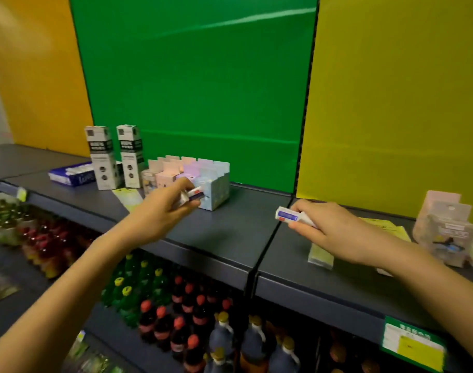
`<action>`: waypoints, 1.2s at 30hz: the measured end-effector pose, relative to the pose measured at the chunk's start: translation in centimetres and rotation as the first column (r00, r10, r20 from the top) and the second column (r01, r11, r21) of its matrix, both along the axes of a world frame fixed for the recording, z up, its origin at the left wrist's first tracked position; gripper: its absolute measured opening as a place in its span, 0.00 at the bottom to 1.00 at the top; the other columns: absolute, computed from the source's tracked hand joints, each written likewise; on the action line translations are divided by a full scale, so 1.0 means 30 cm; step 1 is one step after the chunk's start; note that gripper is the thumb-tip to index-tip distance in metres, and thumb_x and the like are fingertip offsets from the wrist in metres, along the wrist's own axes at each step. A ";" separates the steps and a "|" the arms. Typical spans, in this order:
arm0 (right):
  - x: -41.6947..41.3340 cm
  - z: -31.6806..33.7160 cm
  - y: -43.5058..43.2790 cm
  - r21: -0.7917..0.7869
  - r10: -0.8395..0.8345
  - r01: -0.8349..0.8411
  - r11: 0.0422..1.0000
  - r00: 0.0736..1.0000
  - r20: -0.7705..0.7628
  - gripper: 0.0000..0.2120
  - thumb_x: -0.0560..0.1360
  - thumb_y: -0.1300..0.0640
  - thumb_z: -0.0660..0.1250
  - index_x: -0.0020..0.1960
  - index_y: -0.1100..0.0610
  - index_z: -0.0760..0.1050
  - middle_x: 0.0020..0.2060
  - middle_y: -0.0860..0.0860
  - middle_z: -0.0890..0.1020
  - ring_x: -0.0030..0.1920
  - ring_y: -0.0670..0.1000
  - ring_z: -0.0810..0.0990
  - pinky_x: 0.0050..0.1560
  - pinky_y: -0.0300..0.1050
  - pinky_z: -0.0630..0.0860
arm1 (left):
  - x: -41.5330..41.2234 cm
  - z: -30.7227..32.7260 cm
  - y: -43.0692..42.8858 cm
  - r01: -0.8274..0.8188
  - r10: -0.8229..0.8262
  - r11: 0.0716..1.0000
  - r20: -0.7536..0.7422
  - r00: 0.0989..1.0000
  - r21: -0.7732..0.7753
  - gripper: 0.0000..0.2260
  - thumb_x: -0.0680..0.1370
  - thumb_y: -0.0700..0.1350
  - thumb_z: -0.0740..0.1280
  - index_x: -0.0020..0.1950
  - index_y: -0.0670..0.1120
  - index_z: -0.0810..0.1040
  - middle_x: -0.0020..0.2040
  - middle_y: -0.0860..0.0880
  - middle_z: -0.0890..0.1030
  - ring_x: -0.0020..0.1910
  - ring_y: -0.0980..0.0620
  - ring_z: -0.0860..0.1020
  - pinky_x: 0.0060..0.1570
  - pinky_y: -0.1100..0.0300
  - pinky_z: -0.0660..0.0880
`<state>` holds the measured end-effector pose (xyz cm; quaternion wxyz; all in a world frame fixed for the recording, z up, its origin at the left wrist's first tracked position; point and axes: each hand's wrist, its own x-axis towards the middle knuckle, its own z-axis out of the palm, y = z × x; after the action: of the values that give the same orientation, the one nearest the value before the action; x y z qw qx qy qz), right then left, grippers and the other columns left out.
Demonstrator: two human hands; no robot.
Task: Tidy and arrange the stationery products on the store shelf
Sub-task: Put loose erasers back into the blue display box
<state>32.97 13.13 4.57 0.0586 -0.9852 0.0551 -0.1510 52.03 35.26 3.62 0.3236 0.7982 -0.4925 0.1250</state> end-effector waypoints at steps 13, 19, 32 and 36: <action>0.709 -0.043 0.525 0.071 0.239 -0.241 0.968 0.970 0.042 0.14 0.78 0.47 0.57 0.59 0.52 0.70 0.55 0.53 0.79 0.49 0.53 0.75 0.50 0.48 0.72 | 0.420 -0.074 0.754 -0.343 0.350 0.933 -0.053 0.935 0.107 0.05 0.77 0.44 0.64 0.49 0.44 0.72 0.29 0.53 0.68 0.28 0.57 0.67 0.29 0.66 0.65; 1.019 -0.052 0.759 0.101 0.237 -0.243 0.965 0.969 0.066 0.13 0.77 0.47 0.59 0.59 0.52 0.71 0.56 0.55 0.79 0.49 0.54 0.76 0.44 0.47 0.70 | 0.635 -0.071 0.968 -0.394 0.398 0.915 -0.024 0.917 0.088 0.05 0.76 0.45 0.66 0.48 0.46 0.72 0.34 0.55 0.71 0.32 0.59 0.70 0.31 0.68 0.65; 1.602 -0.031 0.975 0.073 0.145 -0.143 0.987 0.989 -0.024 0.16 0.78 0.48 0.57 0.58 0.59 0.70 0.57 0.60 0.77 0.45 0.52 0.70 0.42 0.43 0.65 | 1.170 -0.070 1.075 -0.371 0.372 0.928 -0.025 0.928 0.041 0.08 0.77 0.48 0.65 0.45 0.44 0.72 0.35 0.51 0.71 0.32 0.54 0.68 0.32 0.60 0.62; 1.771 -0.008 1.002 0.070 0.121 -0.120 0.990 0.993 -0.001 0.16 0.78 0.50 0.57 0.61 0.59 0.70 0.60 0.59 0.76 0.53 0.55 0.75 0.44 0.44 0.70 | 1.365 -0.039 1.052 -0.308 0.309 0.951 -0.054 0.949 0.030 0.06 0.76 0.48 0.65 0.44 0.47 0.72 0.36 0.51 0.73 0.32 0.55 0.69 0.33 0.60 0.64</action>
<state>86.09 43.18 4.32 0.1020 -0.9845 0.0009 -0.1427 92.99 66.81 2.44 0.3059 0.8720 -0.3534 0.1457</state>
